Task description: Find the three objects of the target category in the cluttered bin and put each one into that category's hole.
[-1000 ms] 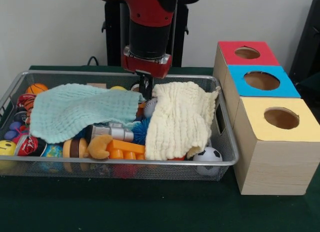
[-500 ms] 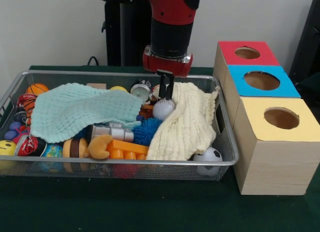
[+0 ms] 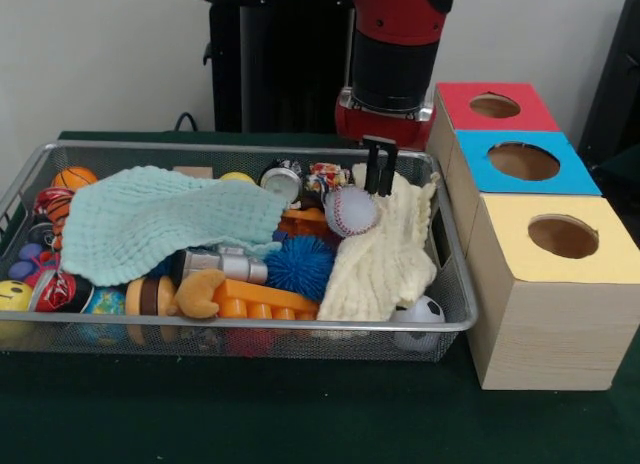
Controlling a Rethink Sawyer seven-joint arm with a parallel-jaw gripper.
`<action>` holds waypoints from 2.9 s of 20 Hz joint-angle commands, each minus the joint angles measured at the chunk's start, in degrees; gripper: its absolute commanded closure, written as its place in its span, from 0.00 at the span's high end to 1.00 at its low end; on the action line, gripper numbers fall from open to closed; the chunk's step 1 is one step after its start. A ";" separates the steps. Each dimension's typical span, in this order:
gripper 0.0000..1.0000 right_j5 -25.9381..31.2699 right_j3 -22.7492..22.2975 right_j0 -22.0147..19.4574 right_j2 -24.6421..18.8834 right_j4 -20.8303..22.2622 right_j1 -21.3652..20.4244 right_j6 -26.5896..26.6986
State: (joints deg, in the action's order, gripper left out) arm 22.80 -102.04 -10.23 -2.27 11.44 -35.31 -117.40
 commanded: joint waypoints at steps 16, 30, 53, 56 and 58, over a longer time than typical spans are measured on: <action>1.00 -1.48 -2.48 -0.29 -0.86 -4.38 2.82 -8.26; 1.00 -1.46 0.46 -2.24 -0.40 -1.44 2.18 -3.88; 1.00 0.40 0.94 -6.44 -3.68 -0.48 2.29 -0.29; 1.00 0.17 0.78 -7.07 -4.18 -0.22 2.30 0.28; 1.00 -0.06 0.70 -7.33 -4.36 -0.06 2.39 0.46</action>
State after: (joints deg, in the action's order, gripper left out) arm 22.77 -102.03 -15.51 -1.78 9.30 -34.28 -117.40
